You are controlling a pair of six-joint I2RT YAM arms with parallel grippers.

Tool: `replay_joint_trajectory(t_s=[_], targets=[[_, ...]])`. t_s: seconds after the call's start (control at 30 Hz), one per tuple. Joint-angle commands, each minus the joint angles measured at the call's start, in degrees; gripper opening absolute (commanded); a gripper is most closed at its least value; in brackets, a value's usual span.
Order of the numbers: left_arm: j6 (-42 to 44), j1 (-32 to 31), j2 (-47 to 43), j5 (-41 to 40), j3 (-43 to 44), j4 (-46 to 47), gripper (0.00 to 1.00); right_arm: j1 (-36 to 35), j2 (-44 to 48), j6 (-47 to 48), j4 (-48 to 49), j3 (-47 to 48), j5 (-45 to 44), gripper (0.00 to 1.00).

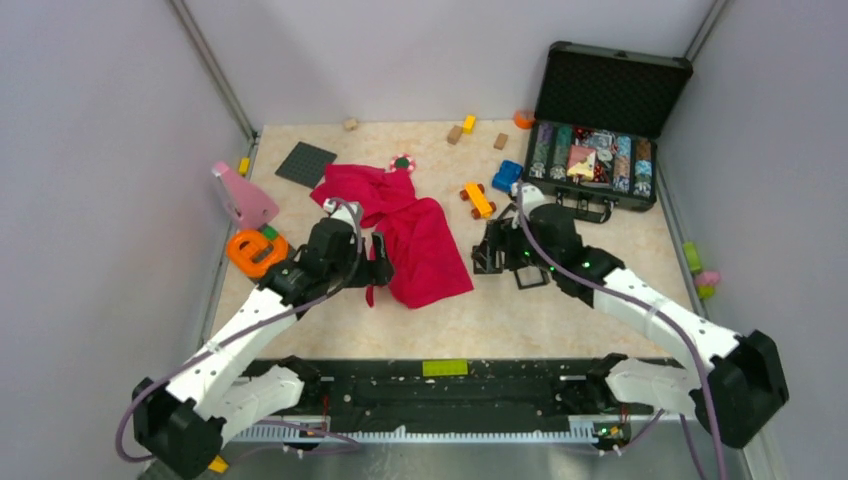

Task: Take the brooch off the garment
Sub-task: Flatten out the clothes at the center of the board.

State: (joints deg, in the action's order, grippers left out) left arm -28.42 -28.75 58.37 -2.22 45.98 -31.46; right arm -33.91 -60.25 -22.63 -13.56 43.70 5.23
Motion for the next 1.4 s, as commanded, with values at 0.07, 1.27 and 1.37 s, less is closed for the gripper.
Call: replay_joint_trajectory(t_s=[0.07, 1.27, 1.37], targets=[[-1.33, -1.02, -10.76, -3.93, -2.27, -5.13, 0.98, -7.38, -11.07, -1.75, 7.00, 5.18, -4.45, 0.77], [-10.60, 23.11, 1.65, 0.00, -10.89, 30.65, 0.94, -23.20, -35.91, -4.01, 3.85, 8.78, -16.04, 0.00], [-7.81, 23.08, 4.87, 6.24, -10.37, 33.14, 0.89, -24.06, -28.18, -4.60, 1.52, 4.59, -15.17, 0.00]])
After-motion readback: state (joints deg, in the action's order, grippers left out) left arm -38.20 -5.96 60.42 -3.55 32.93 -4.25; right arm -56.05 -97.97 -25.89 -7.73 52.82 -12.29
